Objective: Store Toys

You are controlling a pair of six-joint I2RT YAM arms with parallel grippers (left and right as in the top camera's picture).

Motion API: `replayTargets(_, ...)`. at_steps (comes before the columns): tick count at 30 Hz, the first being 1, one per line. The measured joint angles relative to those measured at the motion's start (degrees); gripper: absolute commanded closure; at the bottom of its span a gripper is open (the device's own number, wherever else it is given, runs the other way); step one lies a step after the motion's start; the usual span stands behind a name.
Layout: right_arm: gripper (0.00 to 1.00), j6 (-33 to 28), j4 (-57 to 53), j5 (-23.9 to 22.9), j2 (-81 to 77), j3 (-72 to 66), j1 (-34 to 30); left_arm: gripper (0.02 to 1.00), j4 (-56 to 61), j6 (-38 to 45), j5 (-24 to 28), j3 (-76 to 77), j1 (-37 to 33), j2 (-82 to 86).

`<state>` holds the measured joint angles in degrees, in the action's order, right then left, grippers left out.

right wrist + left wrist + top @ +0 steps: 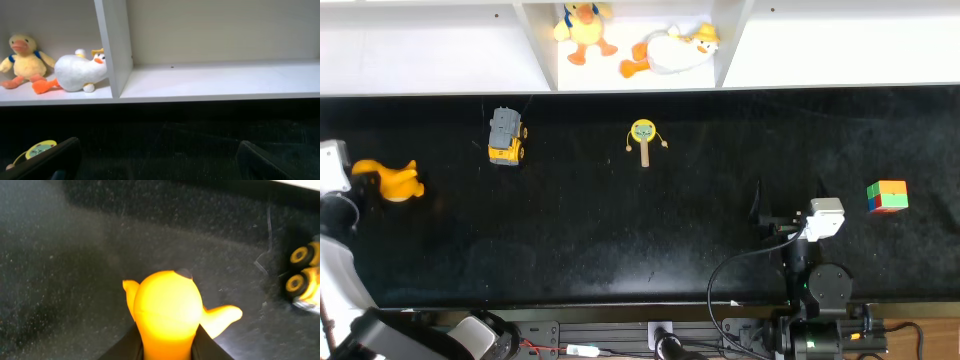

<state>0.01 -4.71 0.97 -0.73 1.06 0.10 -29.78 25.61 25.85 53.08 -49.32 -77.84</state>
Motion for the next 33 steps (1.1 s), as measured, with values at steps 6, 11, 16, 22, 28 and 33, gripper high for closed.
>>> replayTargets(6,0.005,-0.02,0.00,0.04,0.00,0.00,0.00,0.886,-5.03,-6.43,-7.74,9.29,7.93,0.00)
replayTargets(11,0.005,-0.02,0.02,0.04,0.00,0.00,0.00,0.899,-4.42,-10.45,-12.04,14.99,12.37,0.02)
replayTargets(16,0.005,0.00,0.02,0.02,0.00,0.00,0.00,0.884,-0.87,-12.37,-14.36,15.87,15.21,0.02)
replayTargets(22,0.007,0.00,0.00,0.04,0.00,0.00,0.00,0.884,4.13,-15.41,-15.87,15.87,18.21,-0.09)
replayTargets(28,0.007,-0.02,0.02,0.02,0.00,0.00,0.00,0.879,8.74,-17.38,-16.55,15.98,19.34,-2.62)
replayTargets(33,0.005,-0.02,0.00,0.02,0.00,0.00,0.00,0.871,12.24,-18.47,-16.70,15.98,19.74,-6.05)
